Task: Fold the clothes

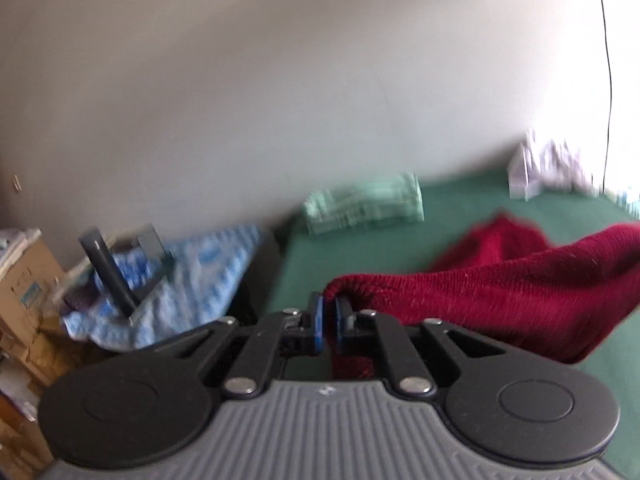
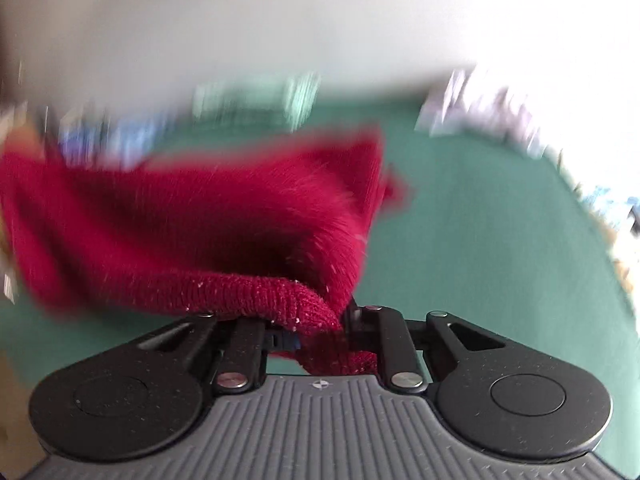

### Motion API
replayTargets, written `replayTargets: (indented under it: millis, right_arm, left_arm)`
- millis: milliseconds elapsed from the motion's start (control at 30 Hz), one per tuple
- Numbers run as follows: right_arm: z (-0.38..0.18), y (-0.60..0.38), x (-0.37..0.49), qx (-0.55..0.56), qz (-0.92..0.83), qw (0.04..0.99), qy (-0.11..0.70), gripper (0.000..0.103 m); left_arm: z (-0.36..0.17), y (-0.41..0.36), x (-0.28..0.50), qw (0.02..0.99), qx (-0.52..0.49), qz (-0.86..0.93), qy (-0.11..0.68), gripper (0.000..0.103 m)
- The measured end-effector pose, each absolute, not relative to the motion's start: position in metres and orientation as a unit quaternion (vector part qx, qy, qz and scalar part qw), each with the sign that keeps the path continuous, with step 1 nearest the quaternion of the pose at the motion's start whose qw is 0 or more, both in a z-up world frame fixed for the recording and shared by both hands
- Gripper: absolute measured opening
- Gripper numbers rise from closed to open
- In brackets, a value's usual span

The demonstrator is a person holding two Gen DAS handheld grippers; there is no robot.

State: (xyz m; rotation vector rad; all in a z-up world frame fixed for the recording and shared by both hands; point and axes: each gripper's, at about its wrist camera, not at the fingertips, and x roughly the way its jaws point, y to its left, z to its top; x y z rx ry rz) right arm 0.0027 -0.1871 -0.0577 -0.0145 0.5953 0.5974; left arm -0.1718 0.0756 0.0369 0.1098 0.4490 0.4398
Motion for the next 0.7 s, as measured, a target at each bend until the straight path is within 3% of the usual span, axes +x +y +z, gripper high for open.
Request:
replayTargets:
  millis: [167, 300, 533, 633, 700]
  right_arm:
    - [0.076, -0.216, -0.021, 0.075, 0.312, 0.939, 0.128, 0.015]
    - [0.137, -0.216, -0.063, 0.078, 0.290, 0.953, 0.036, 0.015]
    - [0.184, -0.222, -0.118, 0.117, 0.254, 0.960, -0.024, 0.016]
    - [0.175, -0.212, -0.125, 0.093, 0.222, 0.970, -0.008, 0.016]
    - [0.158, -0.205, -0.113, 0.097, 0.206, 0.973, 0.031, 0.016]
  left_arm:
    - [0.116, 0.082, -0.196, 0.975, 0.072, 0.189, 0.091, 0.007]
    - [0.168, 0.085, -0.214, 0.985, 0.087, 0.146, 0.011, 0.008]
    - [0.164, 0.108, -0.188, 0.992, 0.075, 0.090, 0.043, 0.012]
    - [0.160, 0.118, -0.175, 0.994, 0.068, 0.066, 0.061, 0.013]
    - [0.157, 0.126, -0.166, 0.994, 0.064, 0.050, 0.073, 0.021]
